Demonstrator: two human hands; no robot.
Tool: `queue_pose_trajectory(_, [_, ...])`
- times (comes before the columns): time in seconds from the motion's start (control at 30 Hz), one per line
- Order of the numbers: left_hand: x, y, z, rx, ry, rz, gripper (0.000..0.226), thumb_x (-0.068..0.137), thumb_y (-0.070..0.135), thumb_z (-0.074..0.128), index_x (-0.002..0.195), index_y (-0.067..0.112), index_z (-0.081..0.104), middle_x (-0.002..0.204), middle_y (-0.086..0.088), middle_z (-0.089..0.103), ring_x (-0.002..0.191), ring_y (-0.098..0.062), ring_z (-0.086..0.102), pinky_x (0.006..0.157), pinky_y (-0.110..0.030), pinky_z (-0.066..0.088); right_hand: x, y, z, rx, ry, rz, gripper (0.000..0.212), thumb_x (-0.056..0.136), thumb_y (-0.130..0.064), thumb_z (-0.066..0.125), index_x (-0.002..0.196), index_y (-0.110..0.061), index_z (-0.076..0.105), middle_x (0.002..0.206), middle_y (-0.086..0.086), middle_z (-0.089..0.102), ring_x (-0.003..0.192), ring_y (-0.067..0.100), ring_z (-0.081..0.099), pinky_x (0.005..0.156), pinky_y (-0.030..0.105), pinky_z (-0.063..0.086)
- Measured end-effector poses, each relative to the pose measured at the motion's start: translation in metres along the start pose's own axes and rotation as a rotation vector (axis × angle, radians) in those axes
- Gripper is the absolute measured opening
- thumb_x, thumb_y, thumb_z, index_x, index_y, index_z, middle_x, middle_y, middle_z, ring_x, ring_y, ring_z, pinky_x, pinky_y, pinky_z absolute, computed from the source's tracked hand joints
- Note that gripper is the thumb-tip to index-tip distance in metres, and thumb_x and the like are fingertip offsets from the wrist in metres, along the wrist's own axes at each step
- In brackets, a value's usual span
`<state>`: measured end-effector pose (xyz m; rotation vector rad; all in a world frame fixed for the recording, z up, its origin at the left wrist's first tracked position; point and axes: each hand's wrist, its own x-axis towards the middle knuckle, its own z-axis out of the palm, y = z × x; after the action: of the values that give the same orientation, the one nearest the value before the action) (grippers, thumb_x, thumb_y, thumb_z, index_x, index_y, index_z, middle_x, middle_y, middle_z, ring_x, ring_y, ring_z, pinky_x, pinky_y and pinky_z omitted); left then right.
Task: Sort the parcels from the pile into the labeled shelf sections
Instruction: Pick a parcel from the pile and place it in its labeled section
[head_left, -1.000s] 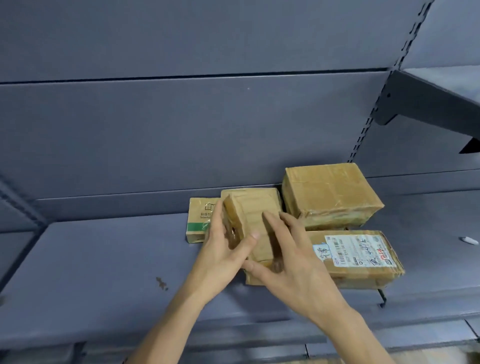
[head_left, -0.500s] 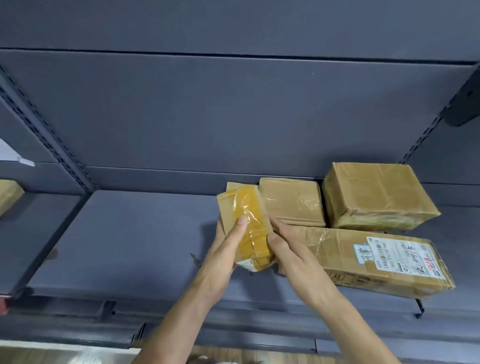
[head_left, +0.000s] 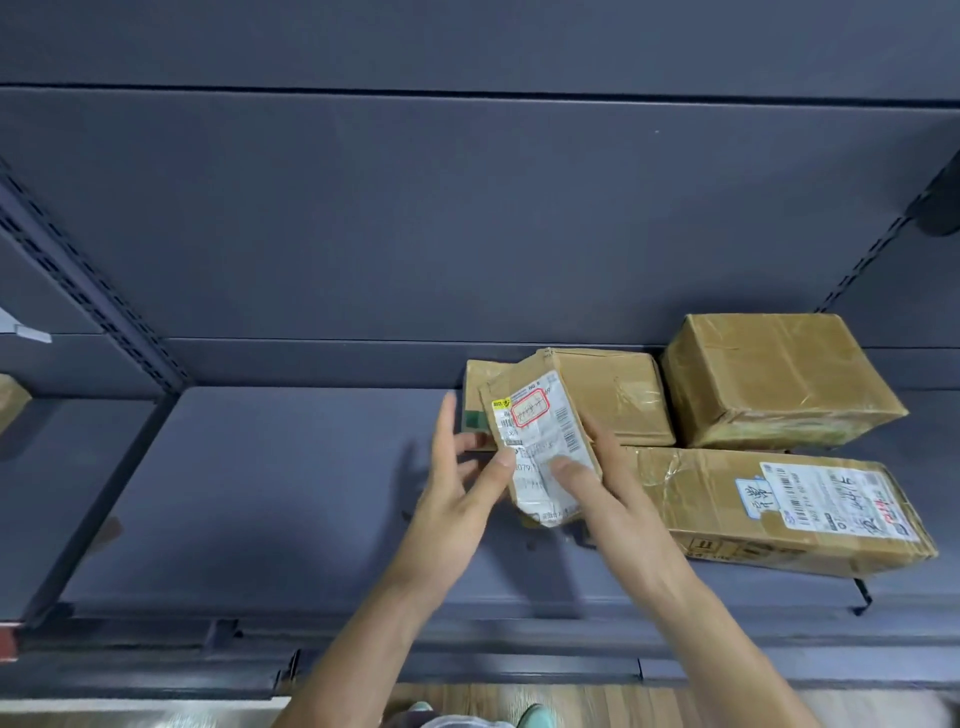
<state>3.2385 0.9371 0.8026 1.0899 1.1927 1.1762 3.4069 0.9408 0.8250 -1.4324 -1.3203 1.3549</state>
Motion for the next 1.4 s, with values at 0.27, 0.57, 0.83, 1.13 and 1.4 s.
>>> queue_pose_trajectory(0.27, [0.009, 0.004, -0.019, -0.031, -0.139, 0.004, 0.065, 0.09, 0.046, 0.069, 0.144, 0.064, 0.037, 0.14, 0.011, 0.064, 0.13, -0.009, 0.06, 0.102, -0.02, 0.05, 0.0, 0.0, 0.009, 0.114, -0.073, 0.011, 0.05, 0.083, -0.036, 0.059, 0.132, -0.038, 0.051, 0.115, -0.016, 0.073, 0.101, 0.007, 0.07, 0.07, 0.017, 0.053])
queue_pose_trajectory(0.57, [0.014, 0.011, -0.029, -0.009, -0.079, -0.002, 0.091, 0.081, 0.057, 0.071, 0.156, 0.053, 0.019, 0.13, 0.014, 0.069, 0.126, -0.003, 0.062, 0.1, -0.022, 0.052, 0.007, -0.001, 0.01, 0.112, -0.1, -0.047, 0.04, 0.1, -0.028, 0.061, 0.139, -0.037, 0.051, 0.124, -0.01, 0.071, 0.114, 0.012, 0.068, 0.092, 0.034, 0.058])
queue_pose_trajectory(0.83, [0.025, 0.011, -0.052, 0.013, -0.132, -0.036, 0.068, 0.091, 0.039, 0.071, 0.152, 0.038, 0.041, 0.137, 0.021, 0.065, 0.129, 0.003, 0.058, 0.092, -0.006, 0.046, 0.012, 0.006, 0.027, 0.096, -0.128, -0.032, 0.064, 0.096, -0.045, 0.063, 0.152, -0.042, 0.033, 0.133, -0.017, 0.065, 0.122, 0.004, 0.062, 0.102, 0.034, 0.048])
queue_pose_trajectory(1.13, [0.004, -0.006, -0.078, 0.518, -0.051, -0.048, 0.067, 0.092, 0.08, 0.034, 0.155, 0.056, 0.025, 0.142, 0.037, 0.045, 0.129, 0.017, 0.043, 0.11, -0.027, 0.039, 0.017, 0.013, 0.046, -0.021, -0.061, 0.023, 0.063, 0.099, -0.045, 0.059, 0.153, -0.047, 0.028, 0.134, -0.021, 0.063, 0.124, 0.005, 0.06, 0.113, 0.046, 0.042])
queue_pose_trajectory(1.4, [-0.017, -0.038, -0.125, 0.847, 0.025, 0.009, 0.059, 0.104, 0.044, 0.051, 0.159, 0.036, 0.031, 0.159, 0.019, 0.034, 0.147, -0.002, 0.032, 0.114, -0.019, 0.027, 0.018, 0.029, 0.072, -0.057, -0.065, 0.11, 0.051, 0.097, -0.058, 0.052, 0.143, -0.067, 0.03, 0.123, -0.036, 0.063, 0.109, -0.016, 0.059, 0.096, 0.024, 0.045])
